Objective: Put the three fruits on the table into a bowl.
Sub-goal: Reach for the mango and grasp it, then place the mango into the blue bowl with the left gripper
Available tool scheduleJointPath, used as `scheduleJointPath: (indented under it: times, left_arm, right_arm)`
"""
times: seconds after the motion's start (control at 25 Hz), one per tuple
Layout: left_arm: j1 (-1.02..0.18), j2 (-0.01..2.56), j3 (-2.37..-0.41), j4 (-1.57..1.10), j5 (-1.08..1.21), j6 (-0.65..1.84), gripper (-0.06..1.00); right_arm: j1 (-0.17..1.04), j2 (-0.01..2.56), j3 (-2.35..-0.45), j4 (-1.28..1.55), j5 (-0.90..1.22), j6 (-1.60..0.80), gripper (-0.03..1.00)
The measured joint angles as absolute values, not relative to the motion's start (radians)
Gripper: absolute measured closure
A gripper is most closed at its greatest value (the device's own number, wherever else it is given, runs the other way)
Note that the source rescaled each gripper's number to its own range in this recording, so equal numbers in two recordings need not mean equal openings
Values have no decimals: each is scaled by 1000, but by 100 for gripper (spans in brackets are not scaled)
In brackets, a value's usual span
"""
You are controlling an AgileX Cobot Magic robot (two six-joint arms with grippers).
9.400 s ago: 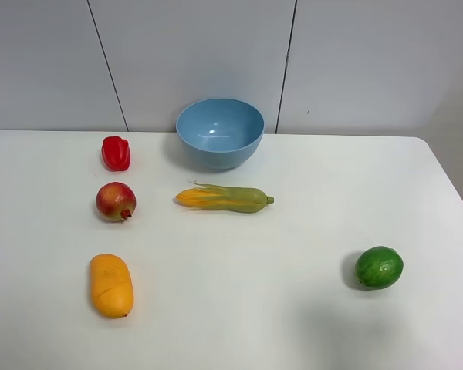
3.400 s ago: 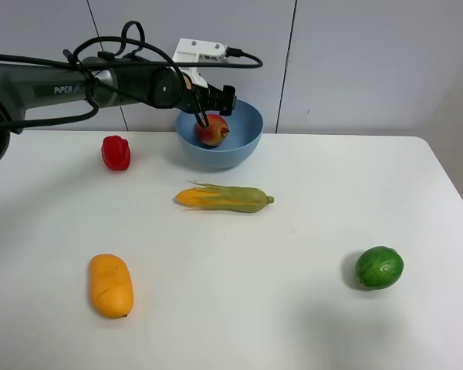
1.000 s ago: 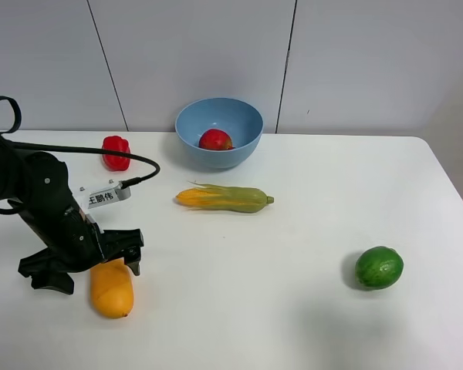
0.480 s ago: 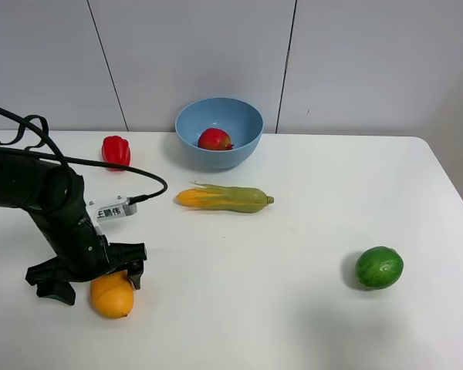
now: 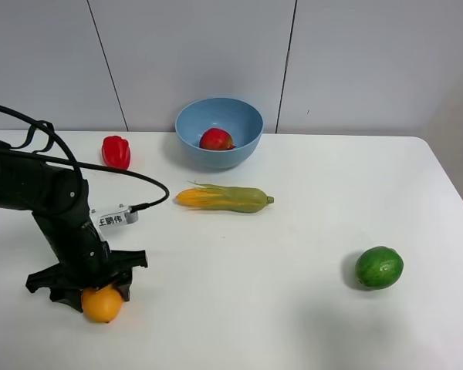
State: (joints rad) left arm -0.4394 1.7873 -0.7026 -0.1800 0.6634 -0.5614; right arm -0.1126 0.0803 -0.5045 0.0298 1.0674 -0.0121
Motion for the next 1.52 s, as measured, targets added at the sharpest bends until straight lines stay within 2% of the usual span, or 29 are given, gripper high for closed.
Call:
scheduleJointPath:
  times: [0.28, 0.44, 0.6, 0.76, 0.96, 1.32, 1.52]
  left_arm:
    - [-462, 1702, -778, -108, 738, -525, 92]
    - [-501, 1609, -965, 67, 673, -519, 92]
    - [-518, 1627, -1218, 222, 535, -512, 92]
    - [-522, 1736, -1416, 315, 374, -478, 92]
    - [-527, 1947, -1565, 360, 245, -467, 92]
    - [-529, 2273, -1838, 360, 151, -464, 92]
    - [-529, 2328, -1881, 324, 146, -464, 92]
  right_arm:
    - [-113, 80, -505, 30, 1067, -12, -3]
    - [-113, 80, -505, 30, 1067, -12, -3]
    - [-113, 80, -505, 30, 1067, -12, -3]
    - [-113, 80, -505, 30, 1067, -12, -3]
    - [-113, 80, -505, 30, 1067, -12, -3]
    - [-113, 80, -505, 30, 1067, -12, -3]
    - [-113, 80, -505, 30, 1067, -12, -3]
